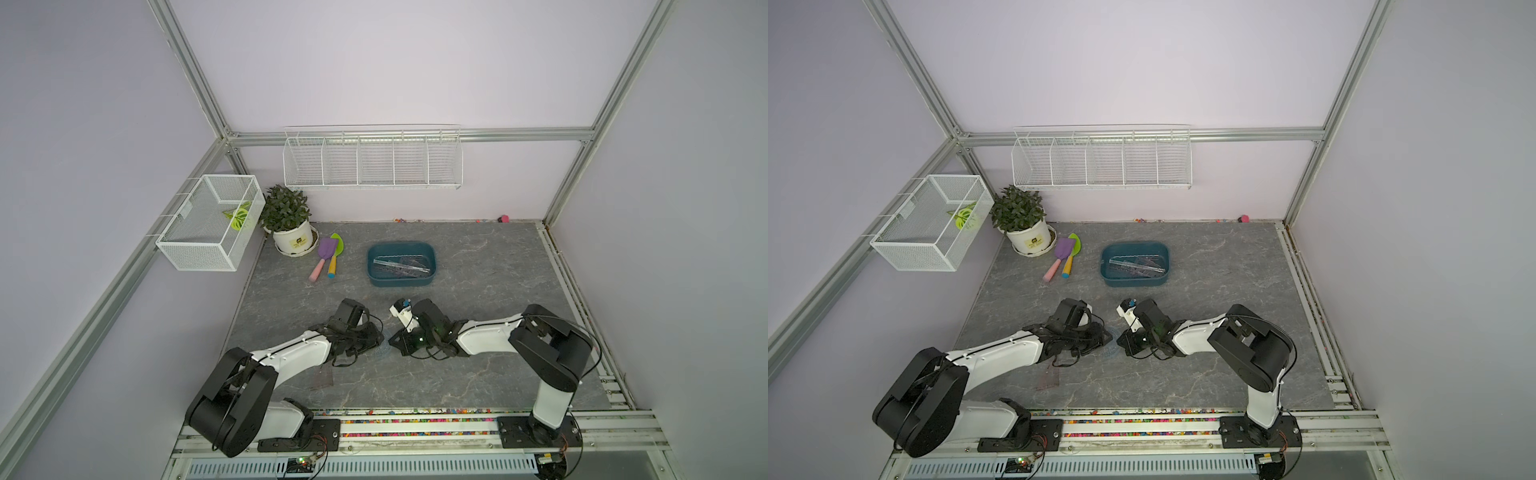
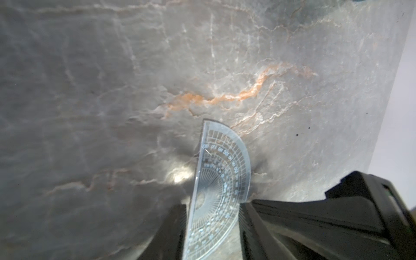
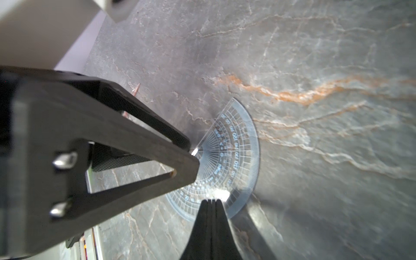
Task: Put the scattered rulers into the storage box
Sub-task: Pick up the ruler from the center of the board.
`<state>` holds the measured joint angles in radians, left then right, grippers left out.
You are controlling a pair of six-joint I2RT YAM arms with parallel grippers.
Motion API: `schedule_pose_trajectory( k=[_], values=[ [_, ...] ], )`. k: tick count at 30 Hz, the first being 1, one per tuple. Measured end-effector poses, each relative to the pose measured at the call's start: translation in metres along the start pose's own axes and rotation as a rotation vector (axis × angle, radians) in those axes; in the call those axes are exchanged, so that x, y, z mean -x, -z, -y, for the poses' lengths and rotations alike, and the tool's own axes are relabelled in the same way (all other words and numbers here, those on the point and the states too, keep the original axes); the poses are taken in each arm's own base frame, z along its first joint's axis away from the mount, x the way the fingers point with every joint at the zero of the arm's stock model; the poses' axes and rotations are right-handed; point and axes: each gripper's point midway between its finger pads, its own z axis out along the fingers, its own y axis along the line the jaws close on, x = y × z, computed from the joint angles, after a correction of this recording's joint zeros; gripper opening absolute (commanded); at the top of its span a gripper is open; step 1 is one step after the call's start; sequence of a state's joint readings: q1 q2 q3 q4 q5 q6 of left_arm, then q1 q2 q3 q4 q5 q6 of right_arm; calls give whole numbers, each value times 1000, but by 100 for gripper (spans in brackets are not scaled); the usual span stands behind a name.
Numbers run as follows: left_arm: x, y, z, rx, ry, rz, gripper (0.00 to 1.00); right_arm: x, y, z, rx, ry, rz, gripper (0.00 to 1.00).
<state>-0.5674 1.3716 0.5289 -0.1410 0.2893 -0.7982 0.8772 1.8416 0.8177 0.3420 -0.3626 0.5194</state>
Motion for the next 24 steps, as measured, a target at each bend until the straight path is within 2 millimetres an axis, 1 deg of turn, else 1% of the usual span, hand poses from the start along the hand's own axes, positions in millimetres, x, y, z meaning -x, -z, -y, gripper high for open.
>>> schedule_pose_trajectory(
  k=[3, 7, 9, 11, 13, 16, 17, 18, 19, 20, 21, 24],
  values=[
    [4, -3, 4, -9, -3, 3, 49, -4, -3, 5, -5, -4, -1, 5],
    [9, -7, 8, -14, -7, 8, 49, -4, -3, 7, 8, 2, 19, 4],
    [10, -8, 9, -17, -8, 10, 49, -4, -3, 7, 12, 4, 28, 4],
    [12, -10, 11, -25, -10, 13, 45, -4, -2, 8, 15, 7, 36, 4],
    [12, -11, 11, -29, -8, 14, 37, -4, -2, 8, 18, 7, 39, 4],
    [10, -14, 8, -24, -1, 12, 16, -3, -2, 9, 19, 3, 42, 4],
    [9, -15, 7, -22, -4, 12, 12, -3, -2, 9, 19, 3, 43, 4],
    [10, -15, 9, -33, -2, 12, 7, -3, -1, 10, 17, 0, 45, 4],
    [13, -13, 17, -66, -10, 22, 2, -1, -1, 12, 17, -4, 48, 4],
    [14, -13, 24, -81, -27, 30, 0, -1, 0, 13, 16, -6, 50, 4],
    [13, -13, 26, -83, -32, 32, 0, -1, 0, 13, 16, -7, 51, 4],
    [14, -14, 26, -84, -34, 35, 0, 0, 0, 14, 15, -9, 52, 4]
  ],
)
